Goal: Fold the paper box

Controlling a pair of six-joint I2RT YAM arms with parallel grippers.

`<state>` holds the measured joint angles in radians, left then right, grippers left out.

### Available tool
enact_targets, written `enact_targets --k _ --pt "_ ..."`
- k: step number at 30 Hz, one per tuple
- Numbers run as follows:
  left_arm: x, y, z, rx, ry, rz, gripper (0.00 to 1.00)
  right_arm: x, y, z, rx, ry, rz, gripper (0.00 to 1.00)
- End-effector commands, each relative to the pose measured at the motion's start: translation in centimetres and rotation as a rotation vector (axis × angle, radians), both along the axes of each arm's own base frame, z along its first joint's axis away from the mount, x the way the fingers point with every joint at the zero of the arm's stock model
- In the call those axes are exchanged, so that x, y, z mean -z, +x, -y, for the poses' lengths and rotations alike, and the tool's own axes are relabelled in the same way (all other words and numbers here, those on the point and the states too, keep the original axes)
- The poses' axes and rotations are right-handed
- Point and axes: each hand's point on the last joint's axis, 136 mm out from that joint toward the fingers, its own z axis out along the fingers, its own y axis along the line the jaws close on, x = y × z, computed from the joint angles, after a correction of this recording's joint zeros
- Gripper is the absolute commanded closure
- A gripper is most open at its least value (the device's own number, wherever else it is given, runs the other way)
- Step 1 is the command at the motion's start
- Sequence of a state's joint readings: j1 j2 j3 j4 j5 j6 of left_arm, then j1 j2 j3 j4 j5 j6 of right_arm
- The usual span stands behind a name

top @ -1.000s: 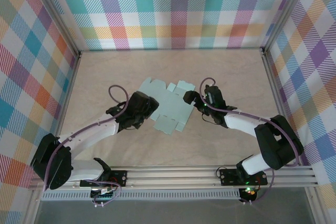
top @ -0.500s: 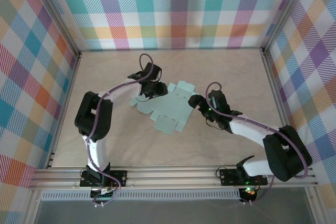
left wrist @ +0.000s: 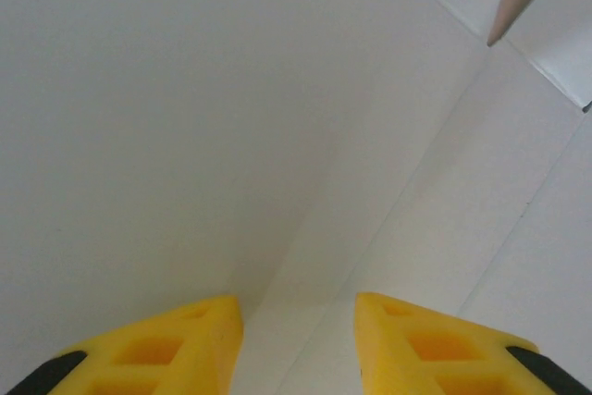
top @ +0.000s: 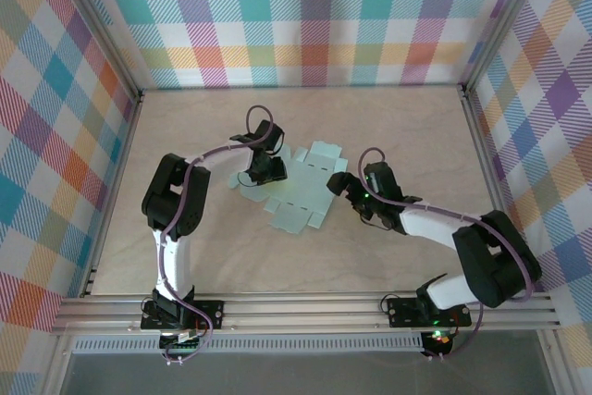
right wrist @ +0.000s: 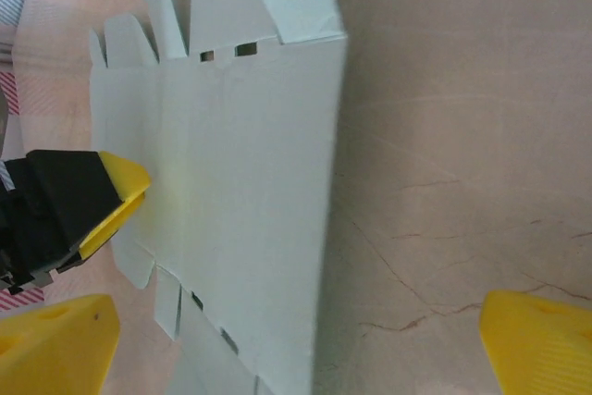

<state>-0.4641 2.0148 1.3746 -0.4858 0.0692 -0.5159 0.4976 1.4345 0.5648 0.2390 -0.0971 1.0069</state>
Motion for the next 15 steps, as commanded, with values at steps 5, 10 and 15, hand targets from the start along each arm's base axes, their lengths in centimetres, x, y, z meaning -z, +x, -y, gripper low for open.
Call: enact_targets --k 5,10,15 --pt "4.0 -2.3 -1.4 -0.055 -0.02 -0.124 0.61 -1.3 1.6 -3.1 -0.061 0.142 0.02 0.17" --pt "4.3 -2.4 -1.1 -0.07 -0.043 -0.144 0.61 -0.3 2.3 -4.0 -0.048 0.195 -0.018 0.42" --pt "5.0 -2.5 -1.1 -0.083 -0.046 -0.171 0.61 1.0 2.5 -3.9 -0.018 0.206 -0.054 0.64"
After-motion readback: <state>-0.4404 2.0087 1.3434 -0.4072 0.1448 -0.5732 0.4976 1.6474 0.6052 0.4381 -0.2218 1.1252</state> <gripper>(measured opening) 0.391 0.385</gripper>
